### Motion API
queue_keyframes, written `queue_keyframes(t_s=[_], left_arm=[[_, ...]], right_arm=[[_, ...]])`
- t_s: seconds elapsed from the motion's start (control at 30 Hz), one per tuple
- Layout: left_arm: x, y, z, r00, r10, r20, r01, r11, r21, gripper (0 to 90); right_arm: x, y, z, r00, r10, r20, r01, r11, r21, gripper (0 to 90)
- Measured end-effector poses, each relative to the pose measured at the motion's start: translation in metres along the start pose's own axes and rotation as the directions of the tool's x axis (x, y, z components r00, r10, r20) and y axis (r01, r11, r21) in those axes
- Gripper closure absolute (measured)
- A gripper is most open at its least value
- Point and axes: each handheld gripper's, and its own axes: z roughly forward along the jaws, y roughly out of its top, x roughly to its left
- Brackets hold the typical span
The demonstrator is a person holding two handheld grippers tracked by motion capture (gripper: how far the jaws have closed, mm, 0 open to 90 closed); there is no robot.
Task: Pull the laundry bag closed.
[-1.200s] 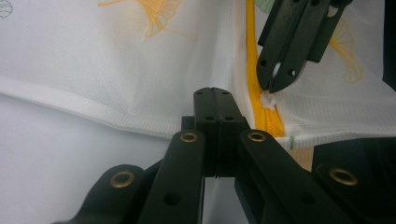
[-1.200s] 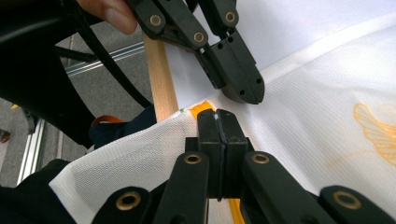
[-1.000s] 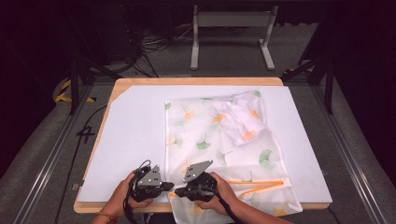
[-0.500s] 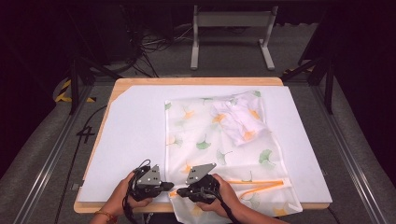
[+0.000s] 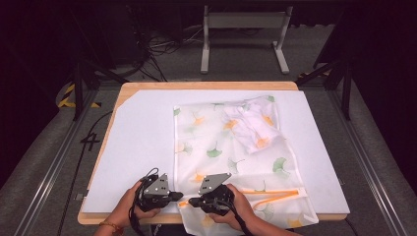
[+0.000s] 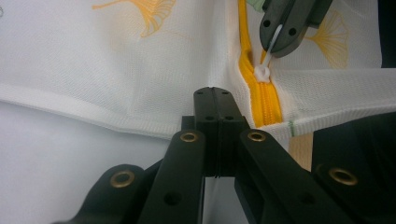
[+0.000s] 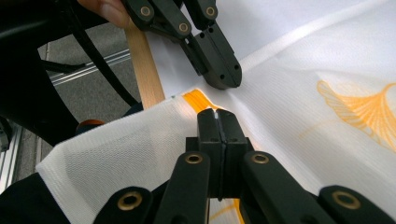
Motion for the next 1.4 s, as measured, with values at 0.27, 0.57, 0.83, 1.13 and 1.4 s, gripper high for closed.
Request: queue_keyframes(t_s=[0.27, 0.57, 0.83, 1.13, 1.4], left_arm=[[0.0, -0.001, 0.0, 1.0, -0.004, 0.002, 0.004, 1.0, -0.002, 90.0], [0.001, 0.0, 0.0, 1.0, -0.003, 0.001, 0.003, 1.0, 0.006, 90.0], [0.001, 0.0, 0.0, 1.0, -0.005, 0.003, 0.005, 1.0, 0.003, 90.0], [0.0, 0.0, 0.0, 1.0, -0.002, 0.002, 0.002, 1.0, 0.0, 90.0], [0.0, 0.0, 0.0, 1.0, -0.006, 0.001, 0.006, 1.0, -0.001, 90.0]], right_arm=[[-0.004, -0.004, -0.01, 0.9996, 0.02, 0.022, -0.02, 1.0, 0.001, 90.0], [-0.01, -0.015, -0.024, 0.9984, 0.039, 0.042, -0.039, 0.999, 0.009, 90.0], [-0.016, -0.021, -0.036, 0.9964, 0.06, 0.06, -0.059, 0.998, -0.006, 90.0], [-0.019, -0.026, -0.041, 0.9969, 0.047, 0.063, -0.047, 0.999, 0.0, 90.0], [-0.023, -0.031, -0.047, 0.9966, 0.048, 0.067, -0.049, 0.999, 0.005, 90.0]])
